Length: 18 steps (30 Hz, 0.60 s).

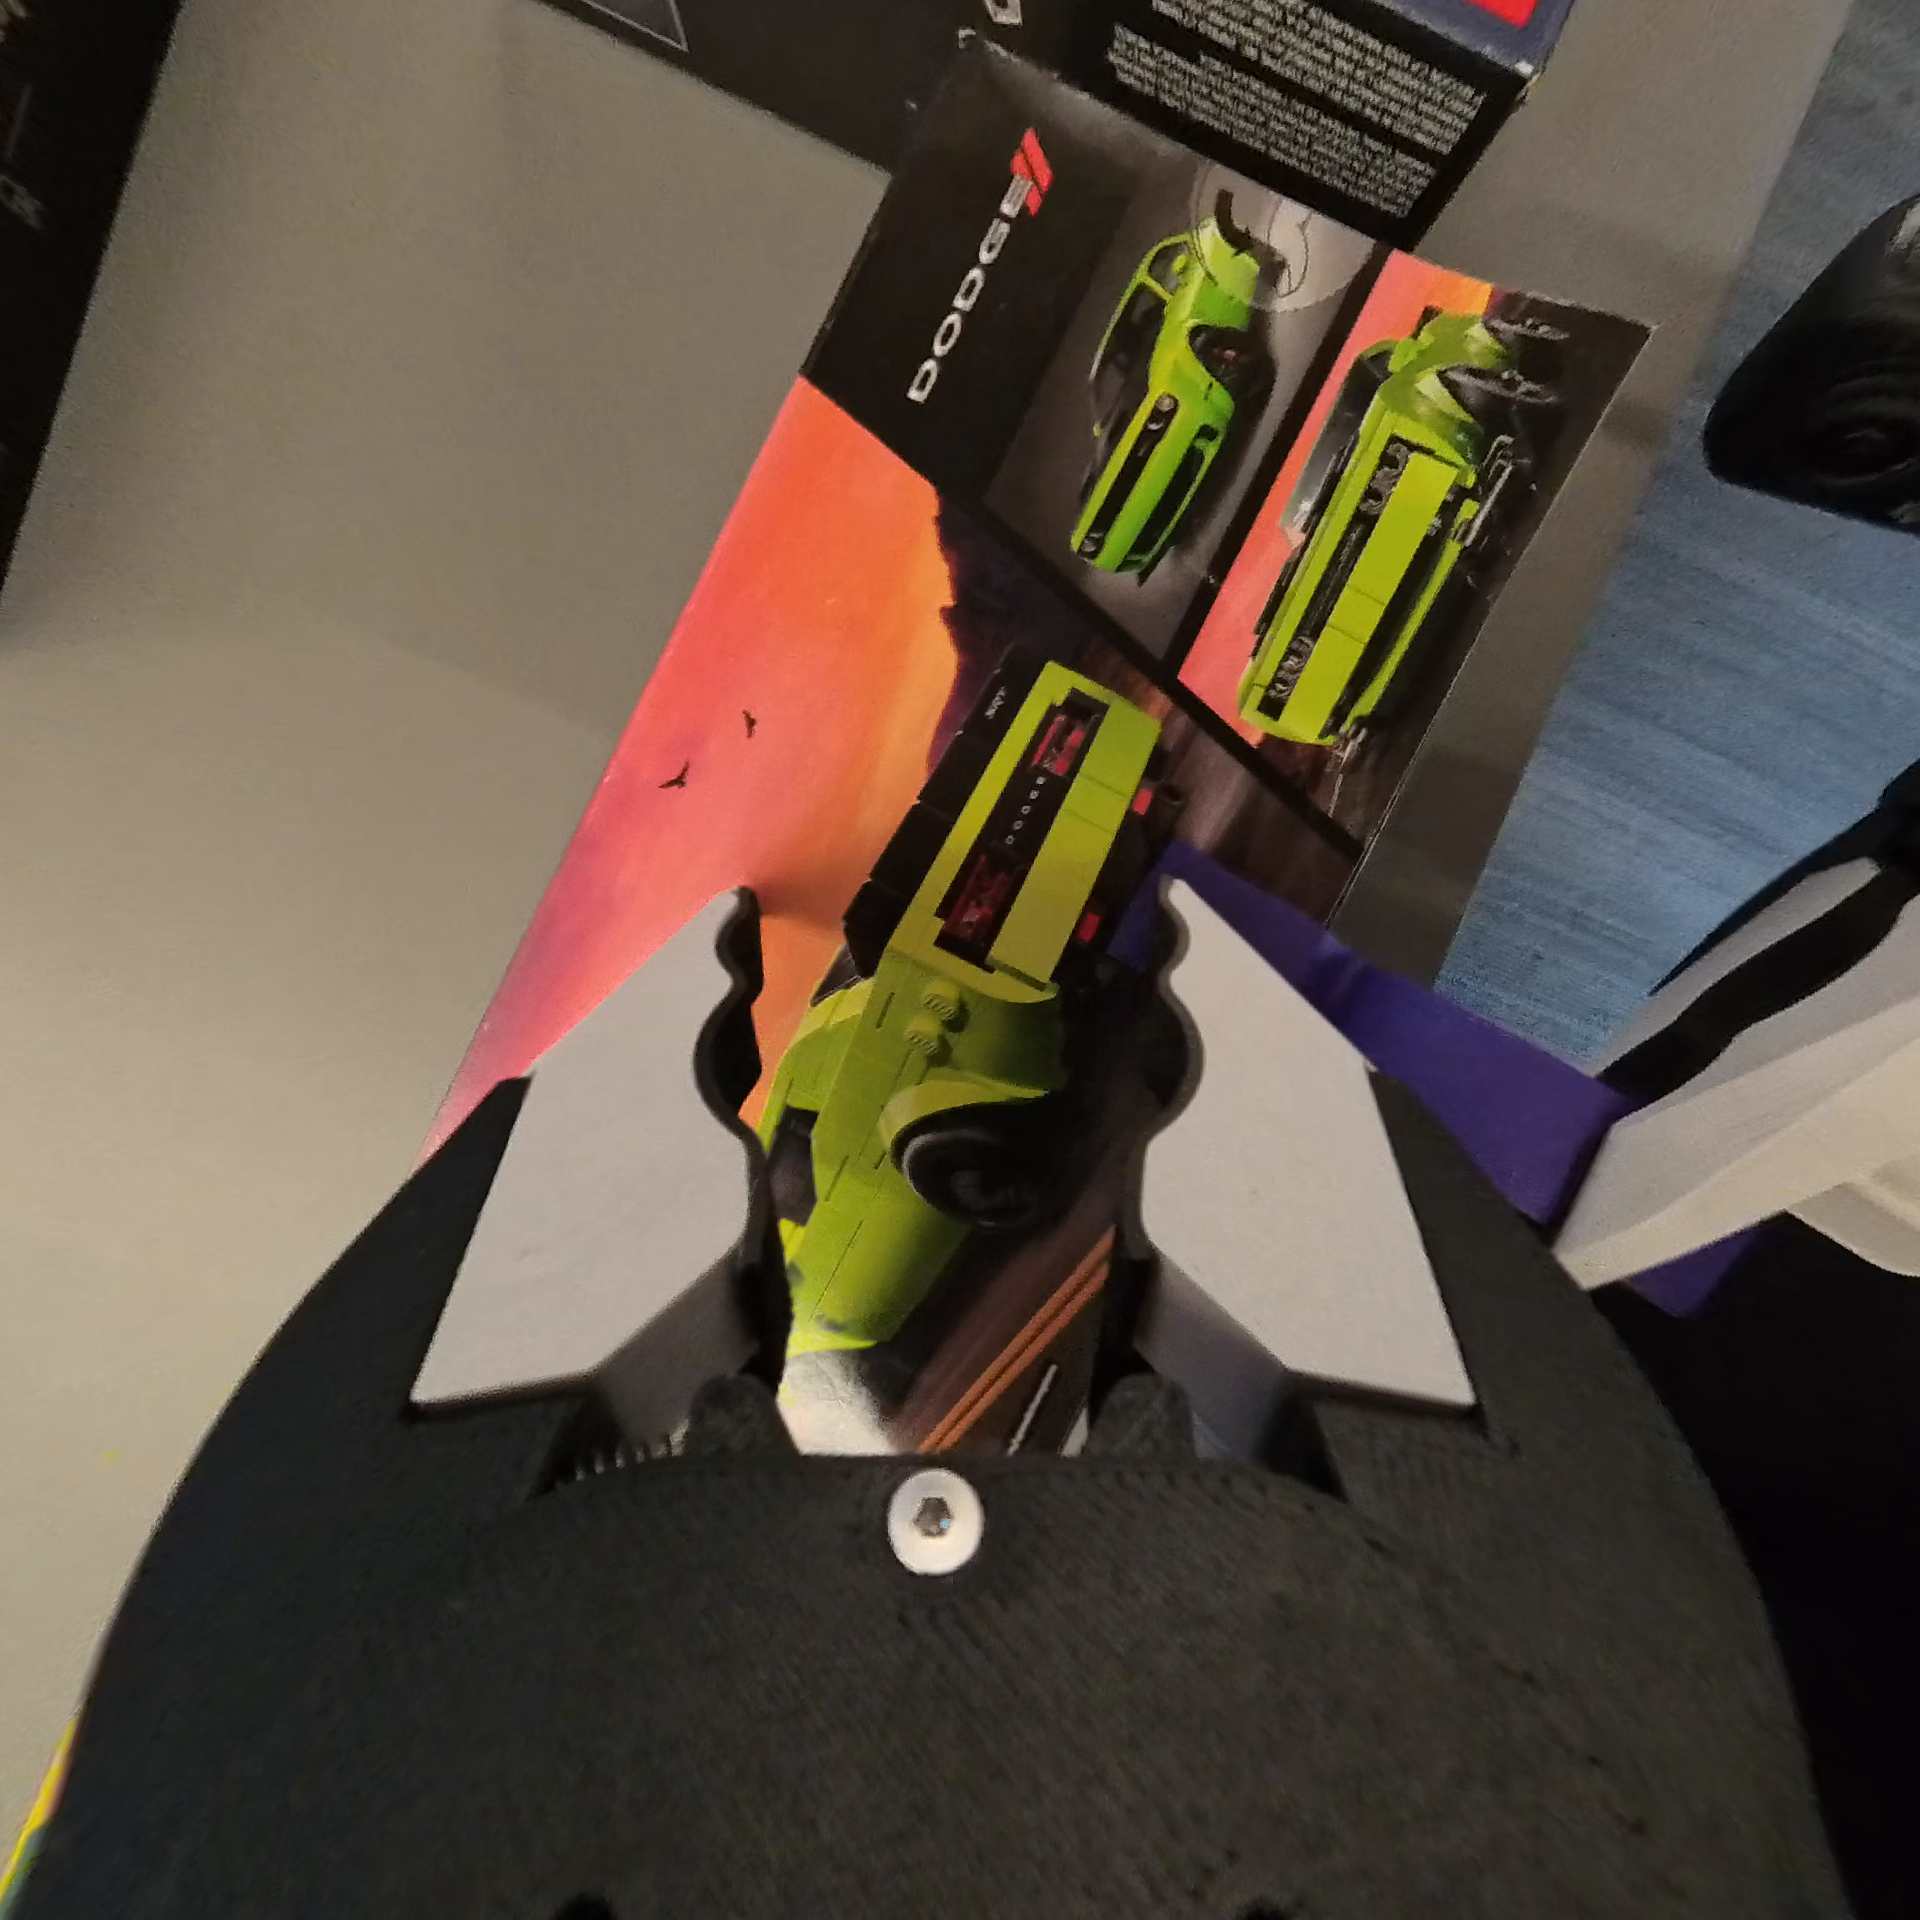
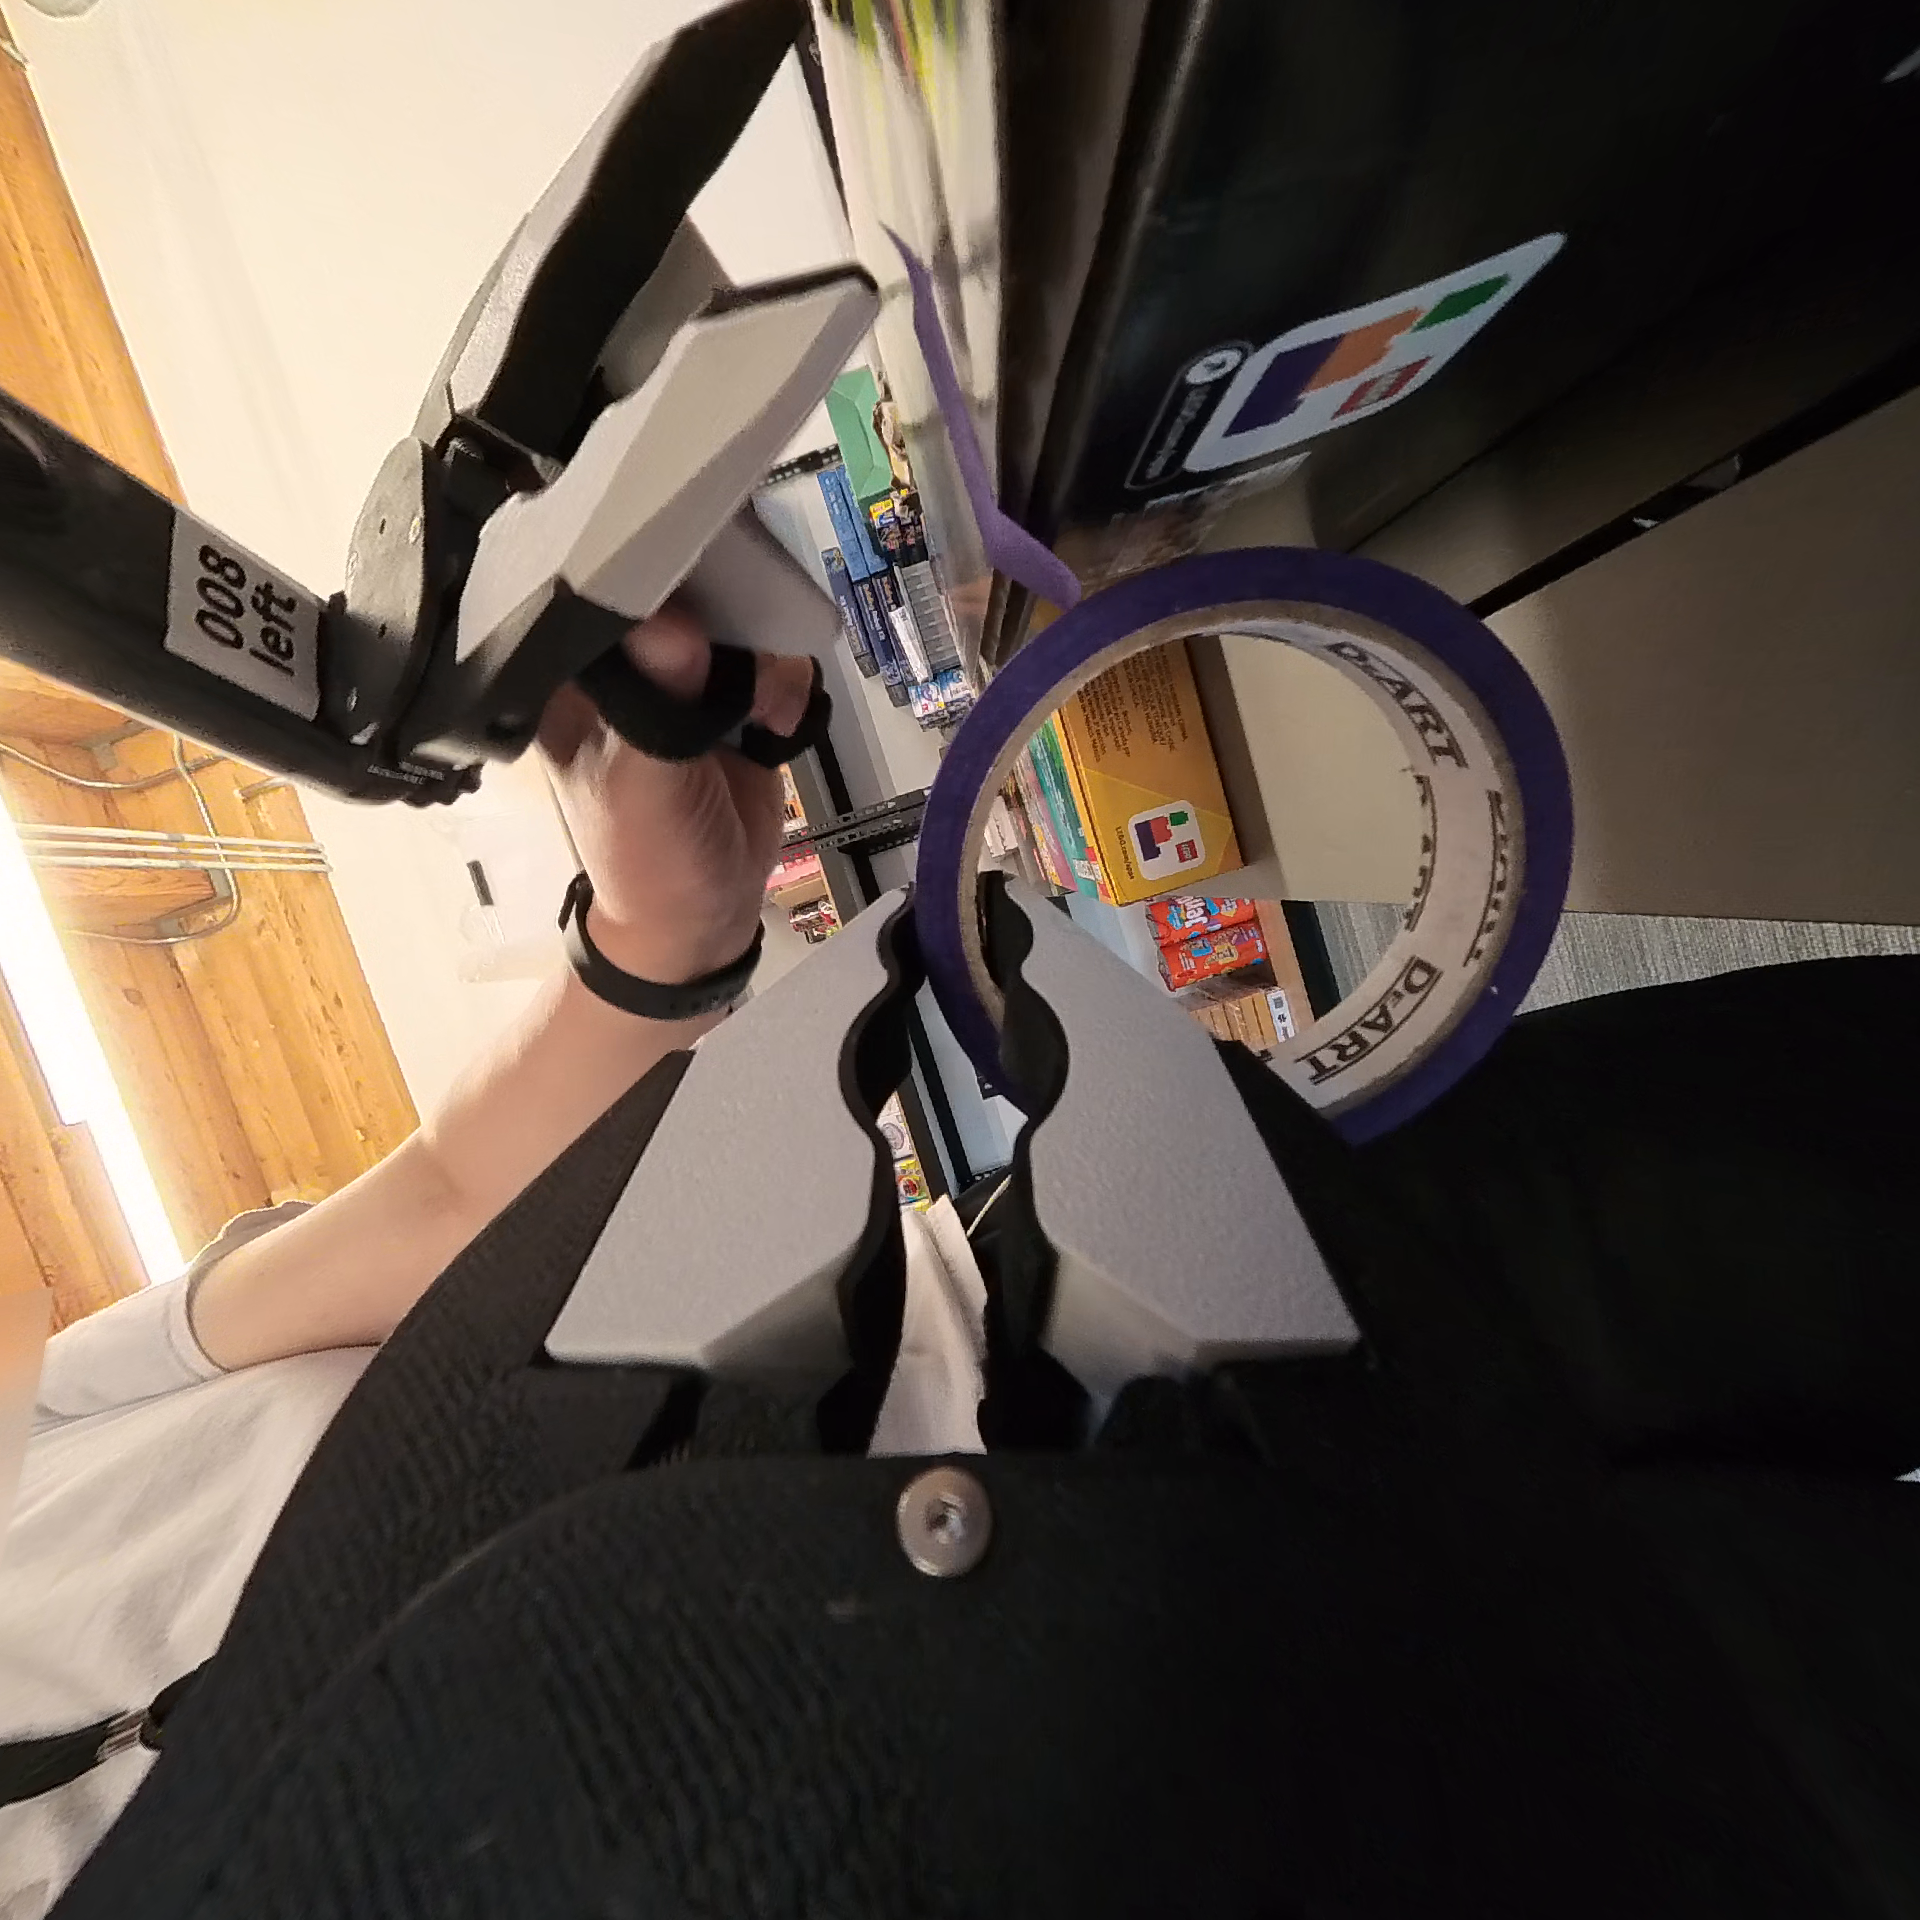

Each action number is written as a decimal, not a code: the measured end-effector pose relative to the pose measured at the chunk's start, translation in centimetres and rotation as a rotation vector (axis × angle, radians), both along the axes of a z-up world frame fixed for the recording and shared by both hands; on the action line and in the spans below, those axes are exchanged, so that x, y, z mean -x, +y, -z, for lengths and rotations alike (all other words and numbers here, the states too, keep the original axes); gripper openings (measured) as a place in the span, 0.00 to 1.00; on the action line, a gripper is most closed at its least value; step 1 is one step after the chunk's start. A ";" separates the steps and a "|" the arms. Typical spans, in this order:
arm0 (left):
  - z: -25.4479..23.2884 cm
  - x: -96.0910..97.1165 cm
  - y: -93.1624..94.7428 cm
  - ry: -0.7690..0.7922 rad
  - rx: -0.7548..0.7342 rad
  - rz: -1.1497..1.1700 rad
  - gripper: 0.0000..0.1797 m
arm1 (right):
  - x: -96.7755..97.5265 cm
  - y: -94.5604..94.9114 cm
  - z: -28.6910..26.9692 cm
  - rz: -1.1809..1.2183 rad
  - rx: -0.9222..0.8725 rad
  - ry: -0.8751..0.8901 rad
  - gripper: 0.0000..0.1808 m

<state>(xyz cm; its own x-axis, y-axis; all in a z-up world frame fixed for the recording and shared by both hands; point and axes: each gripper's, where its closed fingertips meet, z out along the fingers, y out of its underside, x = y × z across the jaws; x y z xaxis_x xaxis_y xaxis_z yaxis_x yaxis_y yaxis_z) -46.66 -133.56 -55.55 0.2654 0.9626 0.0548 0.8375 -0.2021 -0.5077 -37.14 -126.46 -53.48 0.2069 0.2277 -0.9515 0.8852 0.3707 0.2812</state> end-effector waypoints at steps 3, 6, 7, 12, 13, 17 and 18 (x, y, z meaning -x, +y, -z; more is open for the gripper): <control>0.4 0.3 0.0 0.004 0.064 0.021 0.42 | -0.1 0.0 0.1 0.003 -0.003 -0.003 0.05; 0.5 0.7 -0.3 -0.004 0.079 0.010 0.48 | -0.1 0.0 0.2 0.006 -0.005 -0.001 0.05; 0.5 0.8 -0.5 -0.003 0.097 0.012 0.50 | -0.1 0.0 0.3 0.007 -0.007 -0.001 0.05; 0.2 1.5 -1.2 0.006 0.196 -0.001 0.58 | -0.1 -0.2 0.4 0.009 -0.010 -0.002 0.05; 0.2 1.6 -1.0 0.001 0.191 -0.008 0.58 | -0.1 -0.2 0.5 0.009 -0.010 -0.001 0.05; 0.3 1.9 -1.0 -0.016 0.201 -0.032 0.59 | -0.1 -0.2 0.5 0.013 -0.010 -0.004 0.05; 0.4 1.9 -1.1 -0.019 0.177 -0.057 0.59 | -0.1 -0.2 0.5 0.014 -0.009 -0.005 0.05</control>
<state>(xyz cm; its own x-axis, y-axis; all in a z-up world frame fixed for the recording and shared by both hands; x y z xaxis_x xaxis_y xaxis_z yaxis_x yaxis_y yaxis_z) -48.56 -134.71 -55.92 0.2105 0.9711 -0.1121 0.8593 -0.2385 -0.4525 -37.08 -126.63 -53.98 0.2150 0.2336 -0.9483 0.8886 0.3560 0.2892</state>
